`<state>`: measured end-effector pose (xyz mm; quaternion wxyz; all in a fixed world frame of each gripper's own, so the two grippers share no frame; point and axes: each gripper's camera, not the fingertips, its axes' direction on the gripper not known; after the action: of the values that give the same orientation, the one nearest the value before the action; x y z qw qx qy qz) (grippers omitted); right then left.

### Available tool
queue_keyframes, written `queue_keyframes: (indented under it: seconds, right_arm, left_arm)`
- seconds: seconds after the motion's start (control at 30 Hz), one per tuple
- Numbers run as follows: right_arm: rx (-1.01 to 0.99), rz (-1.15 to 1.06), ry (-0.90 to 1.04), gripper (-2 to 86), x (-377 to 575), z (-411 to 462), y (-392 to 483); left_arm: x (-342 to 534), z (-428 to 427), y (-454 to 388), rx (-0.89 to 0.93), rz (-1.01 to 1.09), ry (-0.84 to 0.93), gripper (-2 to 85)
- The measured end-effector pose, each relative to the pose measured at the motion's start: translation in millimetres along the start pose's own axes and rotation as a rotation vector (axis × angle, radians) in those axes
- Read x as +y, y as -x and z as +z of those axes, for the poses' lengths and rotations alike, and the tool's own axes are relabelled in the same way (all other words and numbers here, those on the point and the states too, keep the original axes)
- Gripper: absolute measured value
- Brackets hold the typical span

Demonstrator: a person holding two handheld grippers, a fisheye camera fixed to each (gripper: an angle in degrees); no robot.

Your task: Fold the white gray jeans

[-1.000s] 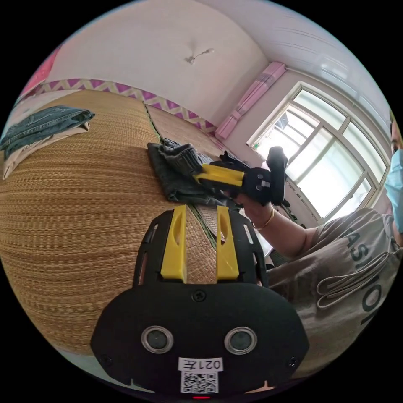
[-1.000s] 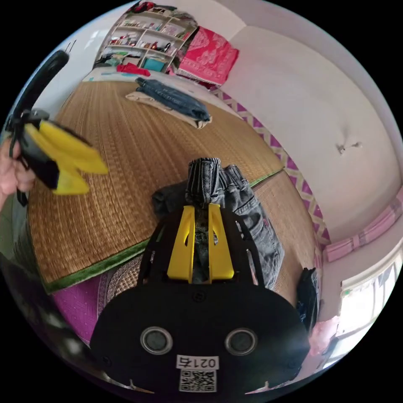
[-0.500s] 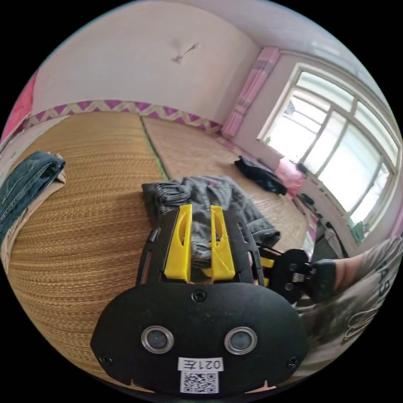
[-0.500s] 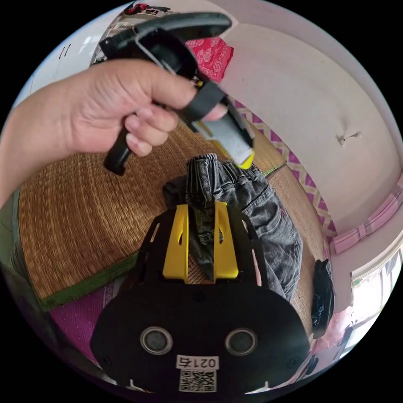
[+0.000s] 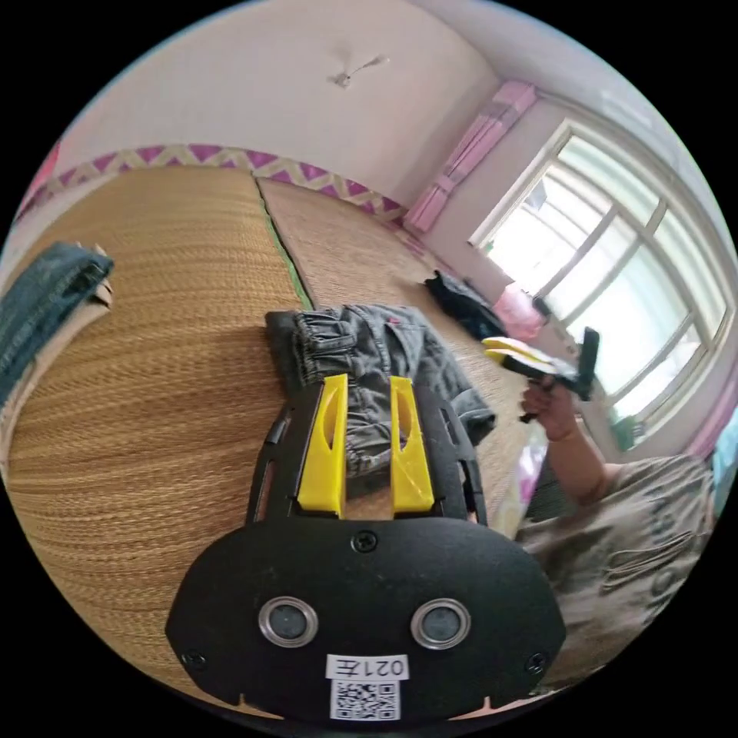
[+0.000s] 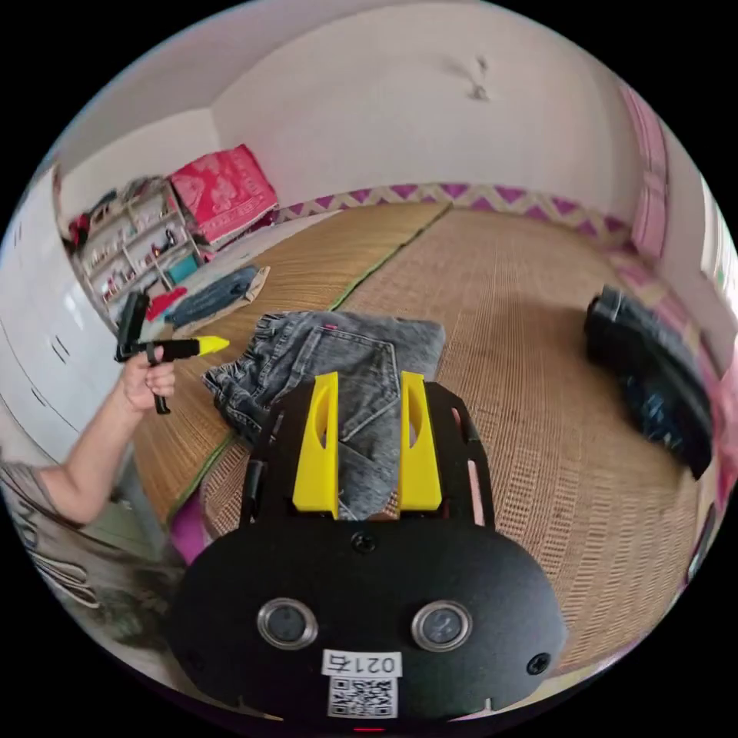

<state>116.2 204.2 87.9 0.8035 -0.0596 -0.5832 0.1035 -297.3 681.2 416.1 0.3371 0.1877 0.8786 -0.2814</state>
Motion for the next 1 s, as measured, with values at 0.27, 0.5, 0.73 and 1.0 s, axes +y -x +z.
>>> queue_keyframes:
  seconds: [0.27,0.5,0.73,1.0]
  right_arm:
    - [-0.339,0.381,0.239,13.5,1.8,55.9,-176.1]
    - [-0.563,0.491,0.283,9.5,5.7,82.0,-246.5]
    - [-0.758,0.484,0.209,2.4,14.6,72.6,-297.6]
    - [-0.702,0.391,0.059,0.0,5.2,-53.2,-369.8]
  left_arm:
    - [-27.2,23.6,87.2,0.090,-0.223,0.156,14.1]
    - [-61.7,80.4,108.5,0.086,-0.254,0.284,12.3]
    - [-72.4,77.0,116.4,0.155,-0.273,0.204,5.8]
    - [-186.7,135.1,-27.6,0.238,-0.050,0.205,5.3]
